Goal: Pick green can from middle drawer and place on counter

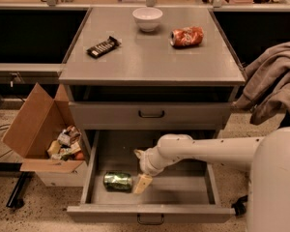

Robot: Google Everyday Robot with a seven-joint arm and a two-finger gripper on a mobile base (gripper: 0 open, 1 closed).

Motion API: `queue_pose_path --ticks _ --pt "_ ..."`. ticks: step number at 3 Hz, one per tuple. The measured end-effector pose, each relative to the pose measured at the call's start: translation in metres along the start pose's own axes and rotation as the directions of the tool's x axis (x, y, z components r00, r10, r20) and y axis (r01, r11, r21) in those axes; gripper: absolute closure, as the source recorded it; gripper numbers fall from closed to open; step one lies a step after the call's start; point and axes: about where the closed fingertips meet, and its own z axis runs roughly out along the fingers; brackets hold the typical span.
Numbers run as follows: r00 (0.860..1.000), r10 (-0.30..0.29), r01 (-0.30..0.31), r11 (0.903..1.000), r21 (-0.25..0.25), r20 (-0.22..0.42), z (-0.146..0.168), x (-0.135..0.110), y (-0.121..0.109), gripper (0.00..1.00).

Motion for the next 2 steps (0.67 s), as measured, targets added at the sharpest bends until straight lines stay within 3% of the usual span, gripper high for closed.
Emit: queue_pose_path --ticks 2 --pt "1.000 0.024 -0.024 0.9997 0.010 0.010 0.053 0.003 -0.021 0.00"
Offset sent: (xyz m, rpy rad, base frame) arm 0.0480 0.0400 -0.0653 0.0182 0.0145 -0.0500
